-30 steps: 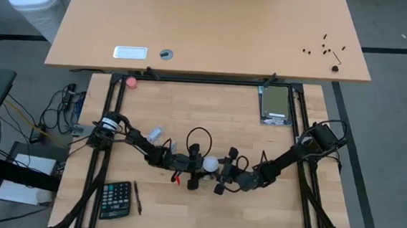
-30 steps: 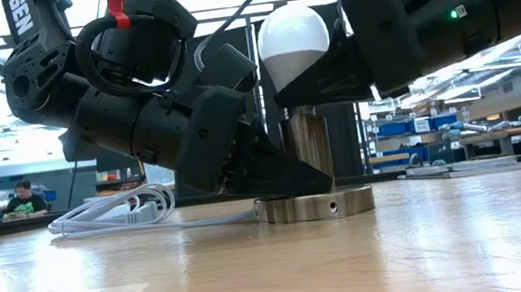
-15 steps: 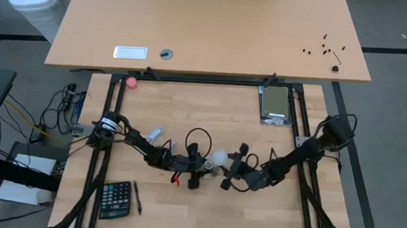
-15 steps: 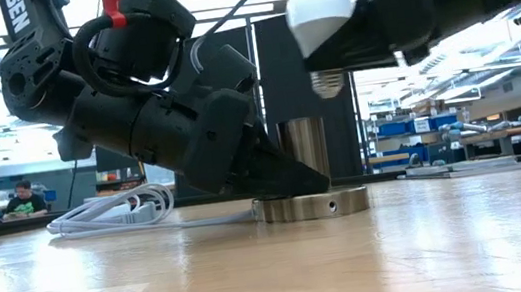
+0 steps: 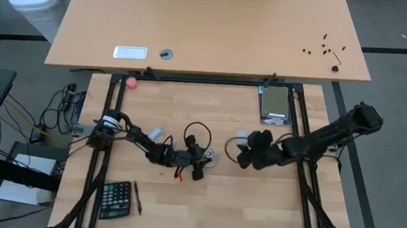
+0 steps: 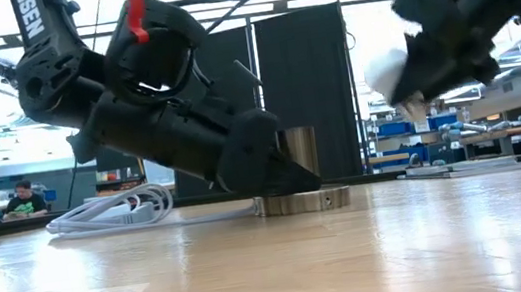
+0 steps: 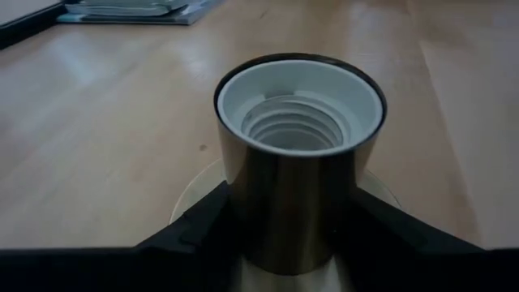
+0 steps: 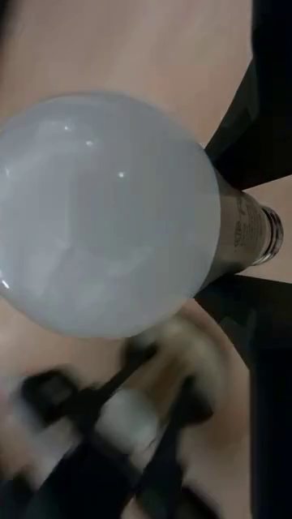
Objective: Screw lightbulb
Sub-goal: Remove the lightbulb from the lamp
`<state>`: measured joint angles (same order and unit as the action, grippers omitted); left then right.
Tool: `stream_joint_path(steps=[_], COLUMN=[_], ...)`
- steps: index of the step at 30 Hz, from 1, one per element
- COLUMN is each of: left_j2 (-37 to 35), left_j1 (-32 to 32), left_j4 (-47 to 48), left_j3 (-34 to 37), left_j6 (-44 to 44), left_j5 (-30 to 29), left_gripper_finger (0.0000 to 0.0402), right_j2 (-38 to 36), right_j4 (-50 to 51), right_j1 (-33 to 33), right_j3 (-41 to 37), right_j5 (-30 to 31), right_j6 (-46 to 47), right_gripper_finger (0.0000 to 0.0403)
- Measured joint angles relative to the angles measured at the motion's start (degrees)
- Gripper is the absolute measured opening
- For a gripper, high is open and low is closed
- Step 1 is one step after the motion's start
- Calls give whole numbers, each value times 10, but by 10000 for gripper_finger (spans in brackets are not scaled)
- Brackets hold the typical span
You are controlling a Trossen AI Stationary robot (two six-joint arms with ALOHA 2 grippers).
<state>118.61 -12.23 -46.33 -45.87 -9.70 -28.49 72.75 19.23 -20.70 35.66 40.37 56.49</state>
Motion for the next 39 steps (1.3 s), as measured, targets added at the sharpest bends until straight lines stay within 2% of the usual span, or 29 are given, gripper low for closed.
stream_joint_path(steps=[6,14,26,34,39], left_j2=[0,0,0,0,-12], left_j1=[24,29,28,29,27], left_j4=[-1,-6,-8,-11,-2], left_j3=[0,0,0,0,1], left_j6=[5,39,49,58,68], left_j5=[36,37,37,34,34], left_gripper_finger=[196,196,201,226,260], right_j2=[13,26,97,76,47], right_j4=[53,71,63,79,87], right_j1=[71,117,128,130,130], right_j3=[0,0,1,0,0], right_j5=[-184,-298,-348,-351,-350], right_j6=[18,29,31,31,29], right_gripper_finger=[162,162,164,225,255])
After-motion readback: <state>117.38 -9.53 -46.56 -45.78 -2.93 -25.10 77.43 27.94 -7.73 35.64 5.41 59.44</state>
